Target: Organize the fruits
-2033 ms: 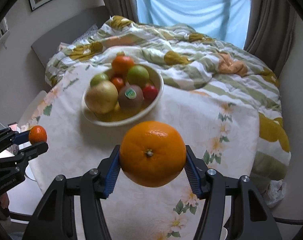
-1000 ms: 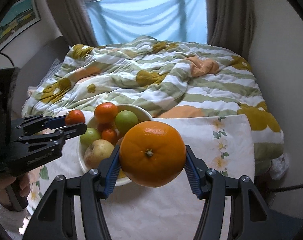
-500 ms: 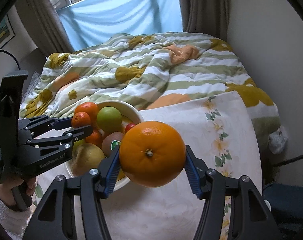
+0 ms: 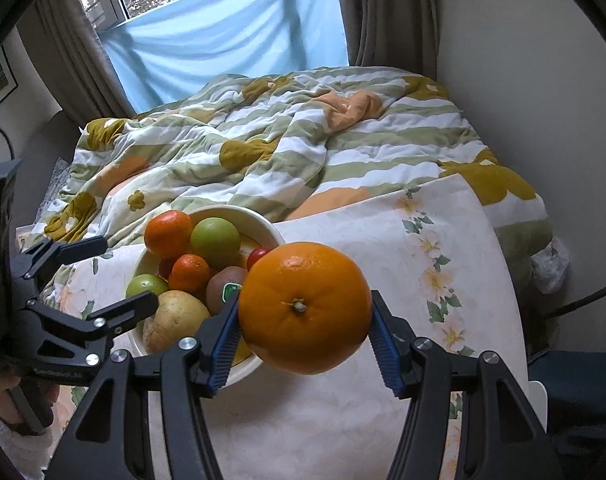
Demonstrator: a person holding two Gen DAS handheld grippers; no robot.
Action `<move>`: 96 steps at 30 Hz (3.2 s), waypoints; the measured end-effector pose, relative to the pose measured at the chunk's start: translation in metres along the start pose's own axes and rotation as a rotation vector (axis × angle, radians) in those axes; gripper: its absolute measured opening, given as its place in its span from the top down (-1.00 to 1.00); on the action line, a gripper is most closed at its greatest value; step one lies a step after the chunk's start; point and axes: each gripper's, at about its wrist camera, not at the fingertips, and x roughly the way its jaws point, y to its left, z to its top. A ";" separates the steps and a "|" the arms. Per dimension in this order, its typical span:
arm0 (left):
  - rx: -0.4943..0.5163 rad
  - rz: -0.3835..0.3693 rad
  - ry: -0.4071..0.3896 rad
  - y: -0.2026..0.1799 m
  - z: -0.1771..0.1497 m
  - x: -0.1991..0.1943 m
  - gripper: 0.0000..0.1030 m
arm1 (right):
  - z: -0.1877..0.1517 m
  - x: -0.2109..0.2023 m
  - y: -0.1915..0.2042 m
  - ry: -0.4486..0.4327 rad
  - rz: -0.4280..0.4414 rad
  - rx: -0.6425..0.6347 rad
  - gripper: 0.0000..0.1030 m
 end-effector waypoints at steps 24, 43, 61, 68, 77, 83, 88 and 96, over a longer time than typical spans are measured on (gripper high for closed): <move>-0.268 0.106 0.026 0.053 -0.065 -0.020 -1.00 | 0.045 0.079 0.037 0.063 0.176 -0.119 -0.08; -0.322 0.108 0.041 0.050 -0.073 -0.012 -1.00 | 0.043 0.098 0.038 0.050 0.212 -0.171 -0.99; -0.332 0.192 -0.049 0.022 -0.074 -0.062 -1.00 | 0.040 0.033 0.032 -0.058 0.237 -0.210 -0.99; -0.360 0.262 -0.139 0.005 -0.071 -0.127 -1.00 | 0.027 -0.049 0.031 -0.152 0.153 -0.227 -0.99; -0.412 0.331 -0.209 -0.012 -0.094 -0.193 -1.00 | -0.012 -0.132 0.022 -0.228 -0.018 -0.155 -0.99; -0.410 0.360 -0.256 -0.021 -0.118 -0.223 -1.00 | -0.045 -0.158 0.028 -0.234 -0.094 -0.166 -0.99; -0.380 0.379 -0.270 -0.029 -0.131 -0.235 -1.00 | -0.068 -0.171 0.033 -0.249 -0.142 -0.160 -0.99; -0.363 0.364 -0.271 -0.037 -0.142 -0.238 -1.00 | -0.083 -0.178 0.036 -0.253 -0.148 -0.135 -0.99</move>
